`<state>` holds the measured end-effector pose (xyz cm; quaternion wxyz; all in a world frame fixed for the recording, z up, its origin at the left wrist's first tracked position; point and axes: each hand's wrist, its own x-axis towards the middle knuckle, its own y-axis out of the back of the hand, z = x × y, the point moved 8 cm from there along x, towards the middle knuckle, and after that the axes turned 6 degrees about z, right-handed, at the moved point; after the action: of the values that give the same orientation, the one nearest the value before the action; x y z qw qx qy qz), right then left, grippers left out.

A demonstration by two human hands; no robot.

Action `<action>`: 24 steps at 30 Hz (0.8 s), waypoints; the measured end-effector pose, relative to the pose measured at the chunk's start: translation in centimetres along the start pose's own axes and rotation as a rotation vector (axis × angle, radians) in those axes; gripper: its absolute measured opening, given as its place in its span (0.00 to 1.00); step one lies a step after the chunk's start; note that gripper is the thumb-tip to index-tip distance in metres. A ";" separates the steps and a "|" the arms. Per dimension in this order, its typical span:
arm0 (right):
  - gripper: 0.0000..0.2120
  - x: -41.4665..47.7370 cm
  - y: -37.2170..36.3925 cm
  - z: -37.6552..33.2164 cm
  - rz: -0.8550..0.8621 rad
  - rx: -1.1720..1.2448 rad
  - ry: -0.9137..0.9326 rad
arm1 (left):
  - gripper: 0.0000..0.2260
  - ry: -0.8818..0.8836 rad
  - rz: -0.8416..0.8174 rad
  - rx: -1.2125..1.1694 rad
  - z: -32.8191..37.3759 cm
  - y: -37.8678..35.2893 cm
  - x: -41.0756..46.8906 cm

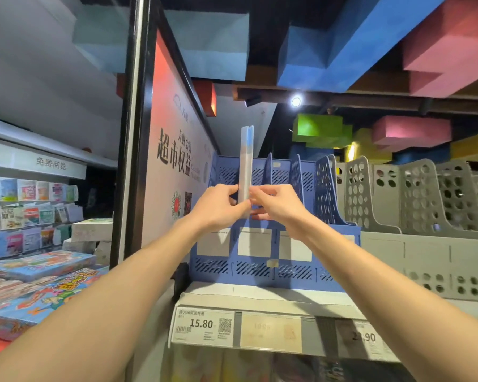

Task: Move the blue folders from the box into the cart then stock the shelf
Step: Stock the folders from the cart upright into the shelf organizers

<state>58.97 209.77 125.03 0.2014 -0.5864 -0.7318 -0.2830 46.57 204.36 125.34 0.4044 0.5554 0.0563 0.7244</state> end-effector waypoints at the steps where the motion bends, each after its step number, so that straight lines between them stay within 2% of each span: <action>1: 0.17 -0.5 0.1 -0.2 0.010 -0.040 -0.006 | 0.16 0.006 0.005 0.027 0.5 0.3 -0.2; 3: 0.16 -1.6 0.2 -0.9 -0.003 -0.101 0.003 | 0.16 0.033 0.018 0.065 1.4 0.8 -0.5; 7: 0.17 -4.6 1.5 -3.2 -0.030 -0.064 0.029 | 0.16 0.118 0.090 0.046 3.1 2.6 -2.4; 12: 0.20 -11.1 3.8 -4.6 -0.049 -0.134 0.148 | 0.06 0.152 0.282 -0.079 6.1 5.1 -8.9; 15: 0.20 -15.8 3.9 -4.2 -0.107 0.013 0.133 | 0.04 0.141 0.378 -0.080 9.0 6.2 -14.6; 18: 0.19 -21.0 3.2 -3.9 -0.164 0.153 0.139 | 0.05 0.166 0.447 0.034 11.1 7.6 -21.4; 21: 0.17 -27.4 0.9 -3.5 -0.222 0.328 0.079 | 0.04 0.291 0.468 0.005 11.3 8.5 -29.1; 24: 0.16 -34.8 -3.4 -2.9 -0.368 0.436 -0.005 | 0.05 0.434 0.511 0.000 10.8 10.1 -37.8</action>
<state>63.58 181.40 104.82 0.2665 -0.3873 -0.8699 -0.1493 52.59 169.16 106.04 0.1884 0.3844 0.0001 0.9037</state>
